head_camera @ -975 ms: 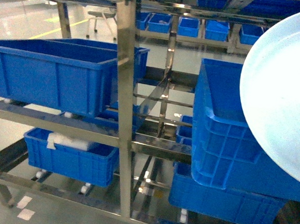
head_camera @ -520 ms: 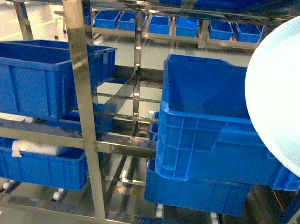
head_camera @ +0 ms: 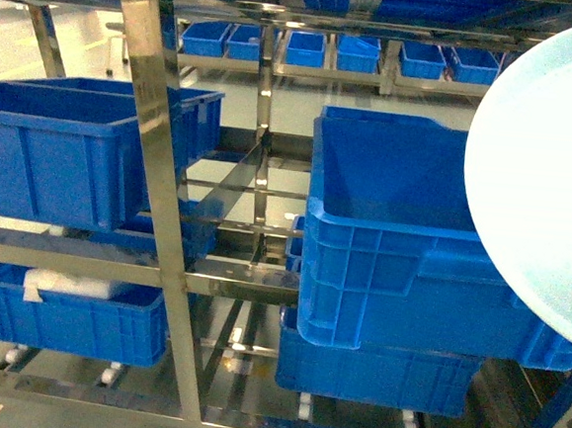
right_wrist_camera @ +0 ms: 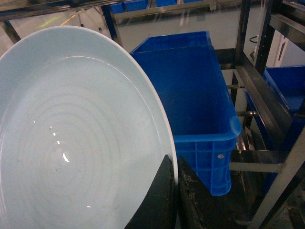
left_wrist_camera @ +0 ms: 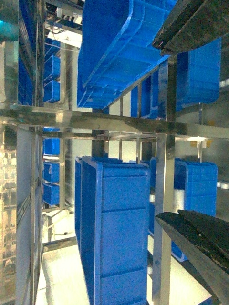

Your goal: Place blue tray on left shelf second layer neatly

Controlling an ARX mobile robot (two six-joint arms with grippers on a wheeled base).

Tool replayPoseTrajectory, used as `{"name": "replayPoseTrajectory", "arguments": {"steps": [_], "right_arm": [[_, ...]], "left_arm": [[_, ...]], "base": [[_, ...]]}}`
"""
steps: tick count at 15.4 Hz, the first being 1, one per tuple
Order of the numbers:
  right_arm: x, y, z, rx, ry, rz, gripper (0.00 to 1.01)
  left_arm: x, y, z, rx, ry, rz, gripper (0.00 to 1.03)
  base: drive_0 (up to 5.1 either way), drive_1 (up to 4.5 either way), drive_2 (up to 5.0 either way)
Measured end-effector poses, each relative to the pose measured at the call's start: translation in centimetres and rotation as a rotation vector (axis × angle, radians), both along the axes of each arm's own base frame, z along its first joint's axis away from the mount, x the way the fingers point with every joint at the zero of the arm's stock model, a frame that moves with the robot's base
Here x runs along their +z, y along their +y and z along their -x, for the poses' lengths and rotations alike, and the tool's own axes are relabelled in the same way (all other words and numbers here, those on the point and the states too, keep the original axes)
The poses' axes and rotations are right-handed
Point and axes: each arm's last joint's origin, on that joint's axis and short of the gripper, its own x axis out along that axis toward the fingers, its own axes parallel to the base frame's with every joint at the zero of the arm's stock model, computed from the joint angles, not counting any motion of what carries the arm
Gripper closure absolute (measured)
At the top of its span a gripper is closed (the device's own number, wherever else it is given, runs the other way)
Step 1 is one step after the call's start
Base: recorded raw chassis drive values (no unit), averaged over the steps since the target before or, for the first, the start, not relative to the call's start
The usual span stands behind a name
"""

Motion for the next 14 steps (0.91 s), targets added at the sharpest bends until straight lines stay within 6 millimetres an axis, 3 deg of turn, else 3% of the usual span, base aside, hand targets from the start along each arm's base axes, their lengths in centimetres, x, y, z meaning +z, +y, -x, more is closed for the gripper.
{"name": "replayPoseTrajectory", "arguments": {"steps": [14], "right_arm": [[0.05,0.0,0.03,0.0,-0.003,0.001,0.99]], "left_arm": [[0.0,0.0,0.0,0.0,0.0,0.0,0.05]], "base": [[0.1,4.31,-4.0]]}}
